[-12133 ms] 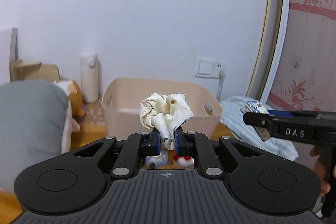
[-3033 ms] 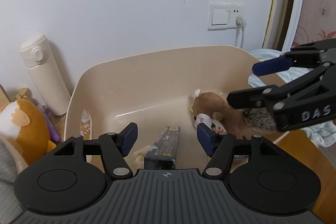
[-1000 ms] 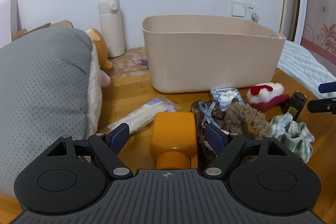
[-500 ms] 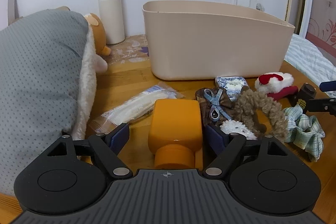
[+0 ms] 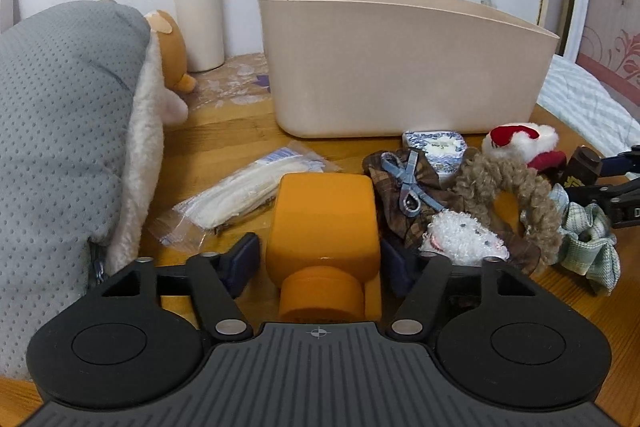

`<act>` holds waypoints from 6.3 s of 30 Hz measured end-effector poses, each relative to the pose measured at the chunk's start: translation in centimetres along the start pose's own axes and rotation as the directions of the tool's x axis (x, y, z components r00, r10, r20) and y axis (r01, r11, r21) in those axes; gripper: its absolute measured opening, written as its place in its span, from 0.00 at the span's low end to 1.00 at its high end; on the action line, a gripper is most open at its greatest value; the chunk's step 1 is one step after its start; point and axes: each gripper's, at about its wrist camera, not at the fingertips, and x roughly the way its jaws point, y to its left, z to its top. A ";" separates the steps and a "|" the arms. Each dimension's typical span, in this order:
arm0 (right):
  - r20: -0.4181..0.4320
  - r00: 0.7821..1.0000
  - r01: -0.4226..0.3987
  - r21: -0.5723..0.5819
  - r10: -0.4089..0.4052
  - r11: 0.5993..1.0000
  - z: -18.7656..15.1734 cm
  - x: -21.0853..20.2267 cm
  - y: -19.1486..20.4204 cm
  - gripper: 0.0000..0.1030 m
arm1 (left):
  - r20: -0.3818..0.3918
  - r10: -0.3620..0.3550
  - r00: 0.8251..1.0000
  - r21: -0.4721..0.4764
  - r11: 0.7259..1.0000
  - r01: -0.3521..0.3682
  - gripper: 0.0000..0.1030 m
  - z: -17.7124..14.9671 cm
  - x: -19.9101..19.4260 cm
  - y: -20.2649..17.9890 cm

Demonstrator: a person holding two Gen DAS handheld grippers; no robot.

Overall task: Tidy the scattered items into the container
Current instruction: 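Grasp the orange cup with the left tool while the right tool grasps the black cube, then carry the orange cup and black cube up over the beige basket, then open both tools to drop the orange cup and black cube into the basket, then withdraw both tools from the basket toward the remaining items on the table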

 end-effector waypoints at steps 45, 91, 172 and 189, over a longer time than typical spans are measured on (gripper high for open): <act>0.166 0.986 -0.028 -0.023 0.031 0.999 3.5 -8.6 0.3 0.28 | 0.154 -0.045 0.987 0.025 0.999 0.042 0.53 3.9 -7.0 -1.8; 0.182 0.982 -0.042 0.001 0.041 0.999 15.7 -0.5 0.3 0.28 | 0.158 0.014 0.987 -0.042 0.999 -0.007 0.53 19.3 2.7 -3.8; 0.260 0.965 -0.040 0.014 0.035 0.999 3.5 -12.2 2.3 0.89 | 0.033 0.012 0.999 -0.083 0.997 -0.009 0.79 5.4 -6.3 -4.7; 0.125 0.992 -0.010 0.022 0.007 1.000 -1.1 -8.0 3.0 0.89 | -0.039 0.018 0.999 -0.071 0.997 -0.021 0.79 1.9 -3.6 -4.8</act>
